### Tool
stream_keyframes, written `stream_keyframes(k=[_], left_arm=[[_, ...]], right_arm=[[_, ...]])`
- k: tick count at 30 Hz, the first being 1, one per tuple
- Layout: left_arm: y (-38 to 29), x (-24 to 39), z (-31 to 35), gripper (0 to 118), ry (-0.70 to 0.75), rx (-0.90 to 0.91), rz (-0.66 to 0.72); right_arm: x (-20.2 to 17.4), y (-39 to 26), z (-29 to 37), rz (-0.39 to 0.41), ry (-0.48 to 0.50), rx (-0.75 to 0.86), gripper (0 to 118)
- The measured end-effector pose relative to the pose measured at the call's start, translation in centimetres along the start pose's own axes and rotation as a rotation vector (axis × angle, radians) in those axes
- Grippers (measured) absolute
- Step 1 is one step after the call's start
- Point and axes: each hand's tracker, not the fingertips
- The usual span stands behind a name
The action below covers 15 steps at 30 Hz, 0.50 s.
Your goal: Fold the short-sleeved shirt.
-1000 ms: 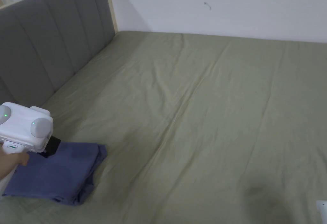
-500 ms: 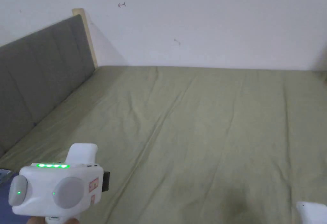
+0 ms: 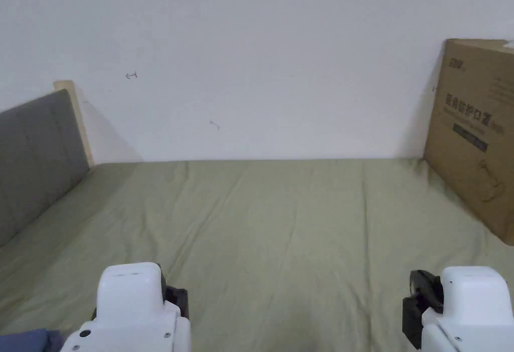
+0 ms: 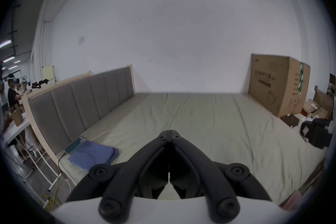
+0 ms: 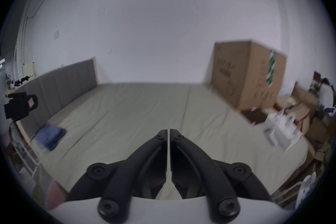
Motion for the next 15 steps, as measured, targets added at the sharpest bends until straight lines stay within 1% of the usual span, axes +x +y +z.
stream_keyframes(k=[2,3,5,7,9,13,15], left_arm=[[0.5,0.7,1.2,0,0.002,0.070,-0.016],[0.7,1.0,1.4,0,-0.002,0.081,-0.043],[0.9,1.2,1.7,0,-0.031,0.099,-0.054],[1.1,1.4,1.6,0,-0.062,0.094,-0.059],[1.0,1.4,1.5,0,-0.060,0.094,-0.057],[0.7,1.3,1.2,0,-0.080,0.071,-0.040],[0.4,1.3,1.1,4,-0.081,0.069,-0.052]], right_arm=[[0.1,0.7,0.8,0.013,-0.013,0.044,3],[-0.3,0.9,1.3,0.021,-0.027,0.067,3],[-1.0,1.0,2.1,0.036,-0.030,0.080,3],[-1.0,0.8,2.6,0.022,-0.016,0.085,3],[-1.4,0.9,3.1,-0.006,0.025,0.100,3],[-2.1,1.2,3.2,-0.001,-0.002,0.074,4],[-2.2,1.2,3.1,-0.001,-0.014,0.065,4]])
